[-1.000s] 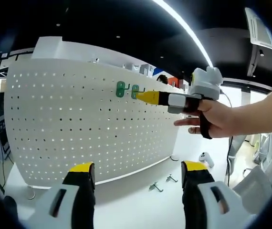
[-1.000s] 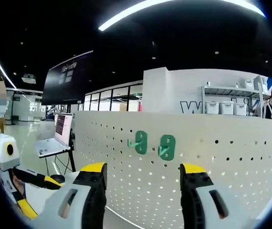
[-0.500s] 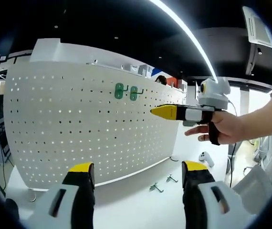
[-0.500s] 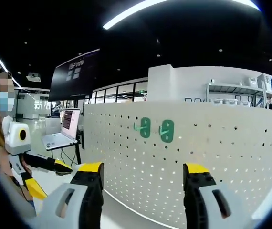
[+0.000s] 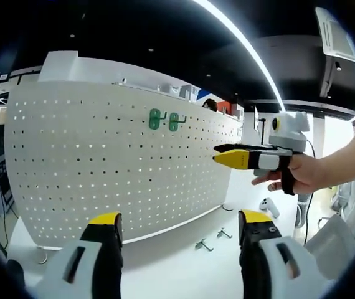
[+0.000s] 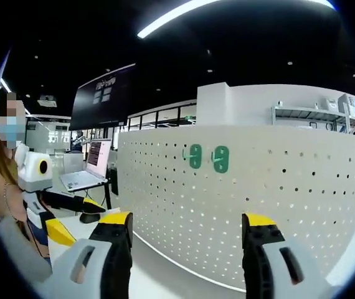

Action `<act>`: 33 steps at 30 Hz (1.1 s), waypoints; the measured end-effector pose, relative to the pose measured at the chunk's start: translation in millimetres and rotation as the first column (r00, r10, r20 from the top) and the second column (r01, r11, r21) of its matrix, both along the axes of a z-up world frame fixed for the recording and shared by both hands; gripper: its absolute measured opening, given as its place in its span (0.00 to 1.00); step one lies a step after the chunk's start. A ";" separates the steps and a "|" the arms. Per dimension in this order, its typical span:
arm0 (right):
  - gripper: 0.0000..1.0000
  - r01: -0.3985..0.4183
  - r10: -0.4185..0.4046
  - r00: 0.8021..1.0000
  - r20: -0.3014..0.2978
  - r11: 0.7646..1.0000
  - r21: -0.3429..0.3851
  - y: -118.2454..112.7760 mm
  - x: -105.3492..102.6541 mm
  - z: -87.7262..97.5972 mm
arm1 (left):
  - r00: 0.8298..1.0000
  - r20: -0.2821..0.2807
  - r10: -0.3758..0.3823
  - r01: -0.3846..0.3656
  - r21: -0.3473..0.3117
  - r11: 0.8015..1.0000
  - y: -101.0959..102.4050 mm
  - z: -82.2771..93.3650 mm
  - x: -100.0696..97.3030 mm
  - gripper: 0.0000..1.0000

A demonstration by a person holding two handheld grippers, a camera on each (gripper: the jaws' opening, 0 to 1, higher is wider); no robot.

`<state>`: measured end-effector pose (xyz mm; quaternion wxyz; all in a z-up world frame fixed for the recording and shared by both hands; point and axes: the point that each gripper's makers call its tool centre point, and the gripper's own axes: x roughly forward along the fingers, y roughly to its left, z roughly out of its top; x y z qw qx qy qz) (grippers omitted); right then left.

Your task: Insert the hook assembly into the mounting plate slot until the hook locks in place.

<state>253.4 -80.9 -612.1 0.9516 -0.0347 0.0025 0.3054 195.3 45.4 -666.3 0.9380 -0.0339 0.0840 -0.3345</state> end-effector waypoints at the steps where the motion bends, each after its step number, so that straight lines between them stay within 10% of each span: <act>1: 0.70 0.003 -0.003 1.000 -0.004 1.000 0.000 -2.4 -1.2 -2.0 | 1.000 -0.001 0.000 0.000 0.001 1.000 0.1 -0.6 0.0 0.79; 33: 0.74 0.038 -0.042 0.993 -0.110 0.999 -0.040 -43.8 -50.3 -57.5 | 1.000 -0.023 -0.012 0.013 0.008 1.000 -1.8 -12.4 -8.9 0.80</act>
